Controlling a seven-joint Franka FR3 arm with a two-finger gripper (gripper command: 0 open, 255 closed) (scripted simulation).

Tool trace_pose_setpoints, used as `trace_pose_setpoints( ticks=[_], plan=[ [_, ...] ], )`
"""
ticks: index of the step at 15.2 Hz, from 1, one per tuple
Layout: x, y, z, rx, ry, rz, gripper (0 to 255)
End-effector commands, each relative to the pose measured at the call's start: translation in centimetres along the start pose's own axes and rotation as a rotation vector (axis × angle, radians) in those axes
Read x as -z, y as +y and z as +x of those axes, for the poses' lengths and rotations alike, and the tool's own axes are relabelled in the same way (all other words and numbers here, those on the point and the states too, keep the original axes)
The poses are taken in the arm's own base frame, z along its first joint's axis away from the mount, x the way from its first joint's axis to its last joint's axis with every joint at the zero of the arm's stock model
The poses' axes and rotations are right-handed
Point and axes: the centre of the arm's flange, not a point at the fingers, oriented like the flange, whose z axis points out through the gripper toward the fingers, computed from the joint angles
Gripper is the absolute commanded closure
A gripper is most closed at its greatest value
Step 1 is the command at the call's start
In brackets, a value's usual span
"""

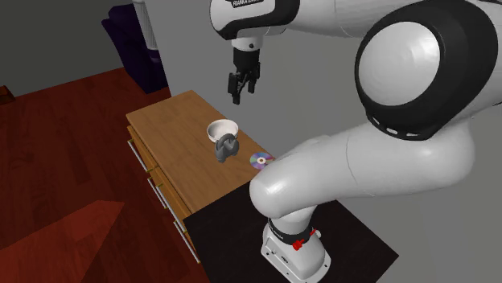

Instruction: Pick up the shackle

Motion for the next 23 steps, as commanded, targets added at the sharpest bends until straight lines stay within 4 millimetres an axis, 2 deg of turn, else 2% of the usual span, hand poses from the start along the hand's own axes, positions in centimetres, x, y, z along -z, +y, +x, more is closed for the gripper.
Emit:
trace_pose_setpoints(
  ticks=[1,7,13,21,23],
  plan=[
    [-2.3,1.6,0.5,0.075,0.005,0.018,0],
    [-9.1,6.1,2.8,0.285,0.017,0.077,0],
    [-16.0,9.6,6.0,0.494,0.028,0.135,0],
    [-25.4,12.4,11.3,0.773,0.044,0.213,0],
    [-27.0,12.6,11.9,0.804,0.045,0.221,0]
  ],
)
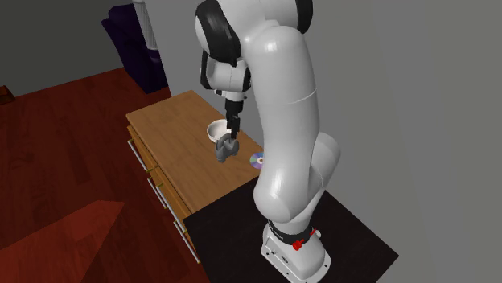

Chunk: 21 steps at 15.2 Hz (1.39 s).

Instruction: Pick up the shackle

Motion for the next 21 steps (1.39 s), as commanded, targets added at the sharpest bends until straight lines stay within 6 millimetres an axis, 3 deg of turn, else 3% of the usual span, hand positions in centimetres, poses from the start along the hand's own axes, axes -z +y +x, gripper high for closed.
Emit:
trace_pose_setpoints(
  ticks=[1,8,9,18,21],
  plan=[
    [-1.2,0.6,0.0,0.019,0.003,0.004,0],
    [-4.0,1.3,-0.6,0.019,0.003,0.004,0],
    [-4.0,1.3,-0.5,0.019,0.003,0.004,255],
    [-4.0,1.3,-0.6,0.019,0.003,0.004,255],
    [-2.5,0.9,-0.2,0.019,0.003,0.004,255]
  ],
)
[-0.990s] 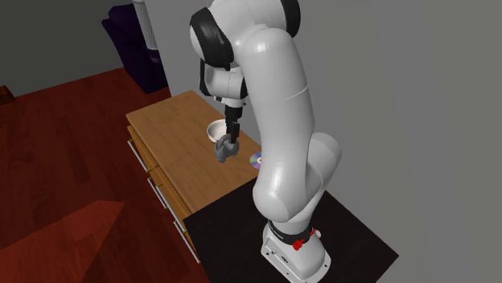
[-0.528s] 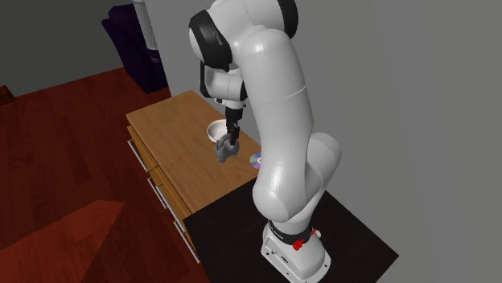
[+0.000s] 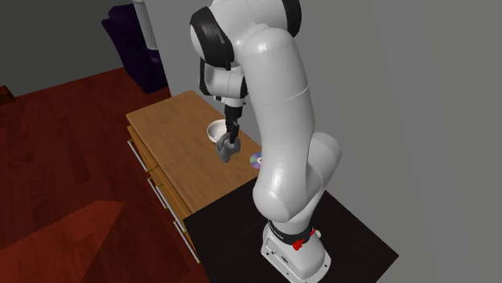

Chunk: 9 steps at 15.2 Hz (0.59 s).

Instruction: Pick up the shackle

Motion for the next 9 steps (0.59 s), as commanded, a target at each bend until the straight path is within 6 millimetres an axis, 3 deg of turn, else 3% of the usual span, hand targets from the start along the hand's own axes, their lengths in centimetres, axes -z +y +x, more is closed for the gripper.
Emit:
trace_pose_setpoints(
  ticks=[1,9],
  plan=[
    [0.8,-0.2,0.1,0.0,0.0,0.0,255],
    [4.9,-1.1,1.0,0.0,0.0,0.0,255]
  ],
)
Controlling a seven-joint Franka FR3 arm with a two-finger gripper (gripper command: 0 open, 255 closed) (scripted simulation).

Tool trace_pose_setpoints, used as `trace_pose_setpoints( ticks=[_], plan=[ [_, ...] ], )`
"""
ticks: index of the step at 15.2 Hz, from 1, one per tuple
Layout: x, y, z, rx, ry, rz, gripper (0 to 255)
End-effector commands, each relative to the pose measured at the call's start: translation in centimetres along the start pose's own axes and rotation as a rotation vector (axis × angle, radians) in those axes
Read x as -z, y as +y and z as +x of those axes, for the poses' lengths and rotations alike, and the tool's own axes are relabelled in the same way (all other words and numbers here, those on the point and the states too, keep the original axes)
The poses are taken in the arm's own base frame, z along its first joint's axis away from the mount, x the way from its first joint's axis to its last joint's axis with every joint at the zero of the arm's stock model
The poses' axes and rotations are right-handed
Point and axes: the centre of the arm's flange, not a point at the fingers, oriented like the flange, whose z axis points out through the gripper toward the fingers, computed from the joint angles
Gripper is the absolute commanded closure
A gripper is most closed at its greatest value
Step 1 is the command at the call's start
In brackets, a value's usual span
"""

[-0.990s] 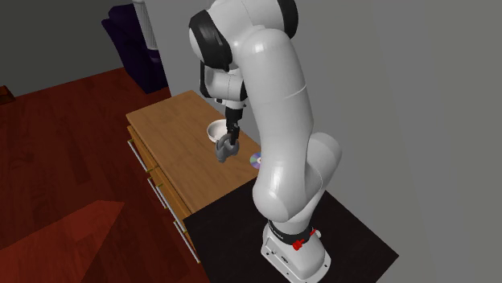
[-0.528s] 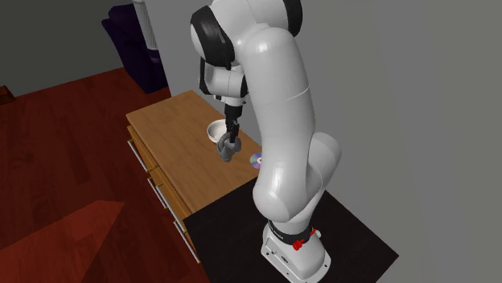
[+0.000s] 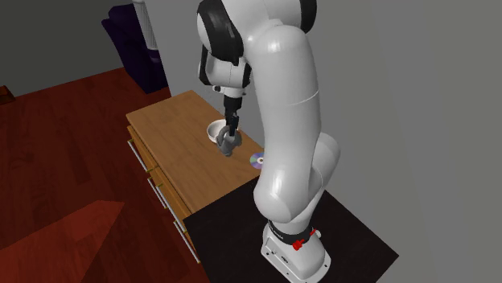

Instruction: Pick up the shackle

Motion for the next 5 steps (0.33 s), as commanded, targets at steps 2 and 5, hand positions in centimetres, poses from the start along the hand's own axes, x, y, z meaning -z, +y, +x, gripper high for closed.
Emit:
trace_pose_setpoints(
  ticks=[2,5],
  plan=[
    [1.6,-0.4,0.3,0.0,0.0,0.0,255],
    [2.2,-0.5,0.4,0.0,0.0,0.0,255]
  ],
)
